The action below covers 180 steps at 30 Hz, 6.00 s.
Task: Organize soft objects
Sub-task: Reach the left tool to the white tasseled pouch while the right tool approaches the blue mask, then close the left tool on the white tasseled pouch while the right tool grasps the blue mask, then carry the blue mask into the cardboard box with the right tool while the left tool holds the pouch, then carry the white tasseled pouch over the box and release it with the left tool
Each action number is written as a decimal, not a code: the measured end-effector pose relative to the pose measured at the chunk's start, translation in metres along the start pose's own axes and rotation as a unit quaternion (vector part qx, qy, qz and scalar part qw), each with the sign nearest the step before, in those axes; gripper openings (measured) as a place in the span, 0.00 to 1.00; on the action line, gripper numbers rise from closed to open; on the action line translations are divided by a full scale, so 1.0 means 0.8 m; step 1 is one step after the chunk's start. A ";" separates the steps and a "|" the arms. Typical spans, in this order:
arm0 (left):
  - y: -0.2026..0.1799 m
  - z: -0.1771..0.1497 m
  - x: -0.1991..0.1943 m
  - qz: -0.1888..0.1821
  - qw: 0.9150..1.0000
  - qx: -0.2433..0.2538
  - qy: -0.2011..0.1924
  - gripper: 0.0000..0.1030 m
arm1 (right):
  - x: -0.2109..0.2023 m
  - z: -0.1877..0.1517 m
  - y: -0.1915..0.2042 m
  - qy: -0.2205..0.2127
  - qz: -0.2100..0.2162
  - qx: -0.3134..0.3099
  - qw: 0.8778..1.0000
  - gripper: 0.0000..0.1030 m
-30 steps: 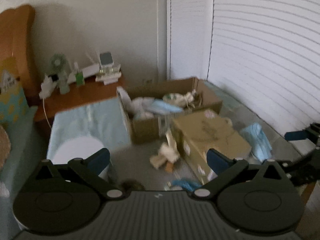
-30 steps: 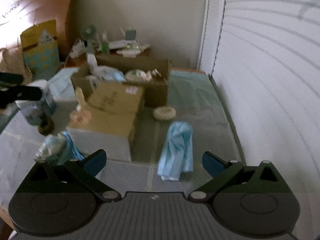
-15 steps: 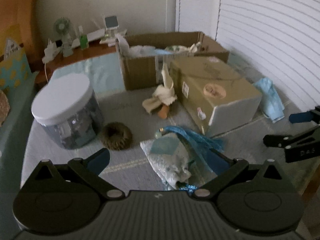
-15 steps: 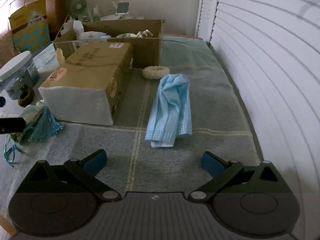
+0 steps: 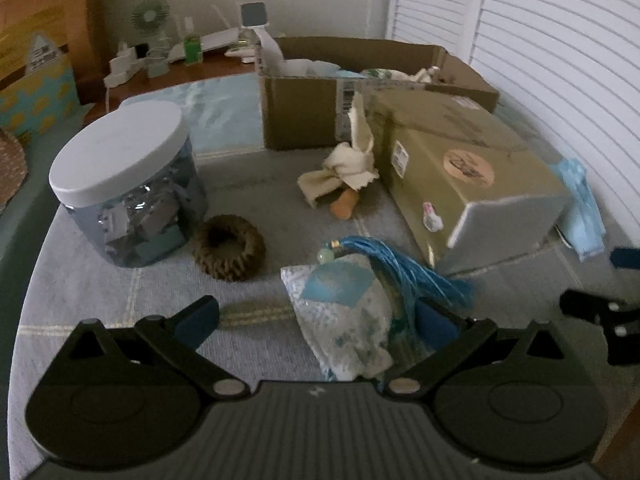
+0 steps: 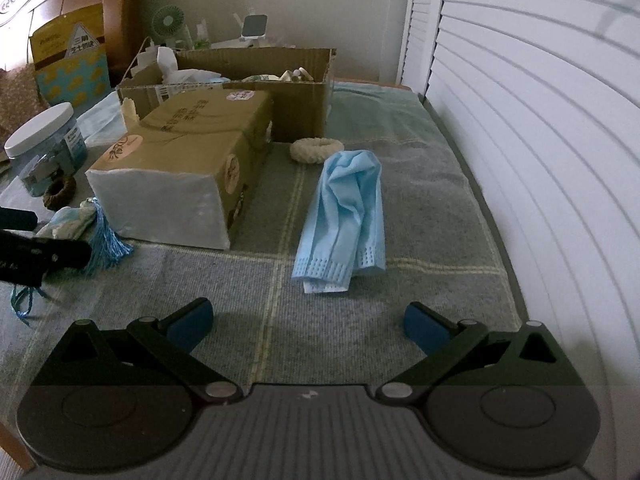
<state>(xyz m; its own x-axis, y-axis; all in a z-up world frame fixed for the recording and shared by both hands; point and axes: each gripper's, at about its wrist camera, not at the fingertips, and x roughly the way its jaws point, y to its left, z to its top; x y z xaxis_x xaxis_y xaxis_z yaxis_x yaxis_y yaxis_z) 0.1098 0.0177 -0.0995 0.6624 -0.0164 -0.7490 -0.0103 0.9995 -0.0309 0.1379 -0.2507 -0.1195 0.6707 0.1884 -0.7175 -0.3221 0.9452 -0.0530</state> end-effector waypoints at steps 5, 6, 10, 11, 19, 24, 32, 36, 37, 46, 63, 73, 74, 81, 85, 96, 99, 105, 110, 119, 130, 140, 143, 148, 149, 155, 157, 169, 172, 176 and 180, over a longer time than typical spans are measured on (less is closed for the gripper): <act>0.007 -0.002 -0.003 -0.005 1.000 0.007 0.000 1.00 | -0.002 -0.004 0.000 -0.006 0.000 -0.001 1.000 1.00; 0.014 -0.004 -0.005 0.000 1.000 0.000 0.000 1.00 | -0.002 -0.004 0.000 -0.005 0.000 0.000 1.000 1.00; 0.036 -0.014 -0.012 0.013 1.000 -0.014 -0.004 1.00 | -0.004 -0.008 0.001 -0.012 0.000 0.000 1.000 1.00; 0.039 -0.016 -0.014 0.013 1.000 -0.014 -0.004 1.00 | -0.004 -0.008 0.001 -0.014 0.000 0.000 1.000 1.00; 0.023 -0.012 -0.011 0.008 1.000 -0.013 -0.009 0.96 | -0.005 -0.011 0.001 -0.020 -0.001 0.000 1.000 1.00; 0.008 -0.009 -0.015 -0.001 1.000 -0.002 -0.022 0.73 | -0.005 -0.013 0.000 -0.025 0.000 -0.001 1.000 1.00; 0.000 -0.009 -0.019 -0.003 1.000 -0.002 -0.030 0.49 | 0.000 -0.008 -0.008 -0.030 -0.003 0.001 1.000 1.00; -0.001 -0.009 -0.019 -0.004 0.999 -0.002 -0.032 0.49 | 0.011 0.004 -0.016 -0.028 -0.009 0.006 1.000 1.00; -0.001 -0.009 -0.019 -0.003 0.999 0.000 -0.032 0.49 | 0.015 0.008 -0.018 -0.028 -0.010 0.007 1.000 1.00; -0.002 -0.009 -0.019 -0.005 0.999 0.005 -0.033 0.49 | 0.043 0.036 -0.028 -0.026 -0.024 0.012 0.999 1.00; 0.004 -0.002 -0.016 -0.021 0.999 0.008 -0.024 0.38 | 0.038 0.054 -0.015 -0.020 -0.027 -0.011 0.999 0.46; 0.011 0.005 -0.030 -0.060 0.997 0.036 -0.021 0.31 | 0.015 0.054 -0.012 -0.014 -0.024 -0.011 1.000 0.38; 0.011 0.006 -0.034 -0.062 0.997 0.043 -0.023 0.31 | 0.011 0.054 -0.012 -0.015 -0.023 -0.010 1.000 0.38; 0.021 0.013 -0.061 -0.088 0.993 0.065 -0.031 0.30 | -0.018 0.057 -0.008 -0.024 -0.033 -0.023 0.999 0.38; 0.026 0.017 -0.078 -0.099 0.991 0.078 -0.039 0.30 | -0.036 0.063 -0.007 -0.033 -0.033 -0.027 0.999 0.38; 0.040 0.025 -0.117 -0.115 0.987 0.085 -0.077 0.30 | -0.071 0.123 0.005 -0.069 0.001 -0.059 0.996 0.38; 0.042 0.030 -0.118 -0.118 0.986 0.082 -0.083 0.30 | -0.067 0.155 0.008 -0.083 0.015 -0.062 0.995 0.38; 0.043 0.033 -0.111 -0.121 0.986 0.081 -0.080 0.30 | -0.058 0.192 0.005 -0.088 0.002 -0.071 0.994 0.59; 0.040 0.036 -0.102 -0.133 0.984 0.088 -0.074 0.30 | -0.041 0.141 -0.005 -0.038 -0.014 -0.056 0.998 0.62; 0.035 0.042 -0.093 -0.145 0.982 0.100 -0.070 0.30 | -0.018 0.060 -0.017 0.034 -0.019 -0.002 0.999 0.62; 0.038 0.040 -0.095 -0.140 0.982 0.101 -0.071 0.30 | -0.012 0.059 -0.019 0.050 -0.015 0.006 0.999 0.26; 0.040 0.039 -0.101 -0.140 0.982 0.099 -0.075 0.30 | -0.047 0.122 -0.013 -0.023 -0.008 -0.037 0.999 0.26; 0.041 0.039 -0.100 -0.138 0.983 0.096 -0.075 0.30 | -0.048 0.162 -0.008 -0.056 0.008 -0.055 0.997 0.26; 0.042 0.040 -0.098 -0.129 0.985 0.086 -0.072 0.30 | -0.027 0.228 0.006 -0.083 0.048 -0.087 0.992 0.26; 0.043 0.041 -0.097 -0.127 0.986 0.084 -0.072 0.30 | -0.020 0.239 0.010 -0.086 0.052 -0.095 0.990 0.26; 0.046 0.044 -0.092 -0.115 0.988 0.071 -0.069 0.30 | 0.029 0.285 0.023 -0.081 0.080 -0.127 0.985 0.31; 0.047 0.045 -0.090 -0.112 0.989 0.071 -0.068 0.30 | 0.043 0.287 0.021 -0.073 0.082 -0.129 0.986 0.50; 0.048 0.057 -0.090 -0.116 0.988 0.078 -0.073 0.30 | 0.022 0.227 -0.012 -0.080 0.070 -0.046 0.993 1.00; 0.047 0.063 -0.094 -0.123 0.987 0.078 -0.075 0.30 | 0.007 0.210 -0.012 -0.081 0.068 -0.031 0.994 1.00; 0.045 0.073 -0.101 -0.132 0.985 0.081 -0.079 0.30 | -0.017 0.181 -0.007 -0.083 0.073 -0.011 0.994 1.00; 0.044 0.089 -0.110 -0.145 0.983 0.084 -0.081 0.30 | -0.041 0.152 0.005 -0.087 0.070 -0.006 0.994 1.00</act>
<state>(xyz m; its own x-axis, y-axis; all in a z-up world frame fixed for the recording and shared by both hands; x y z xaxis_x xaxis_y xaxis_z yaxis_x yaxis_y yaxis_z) 0.1049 0.0566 0.0125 0.7299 -0.3091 -0.6096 0.3102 0.9446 -0.1075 0.1959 -0.2208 -0.0112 0.7237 0.3629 -0.5870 -0.4287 0.9030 0.0297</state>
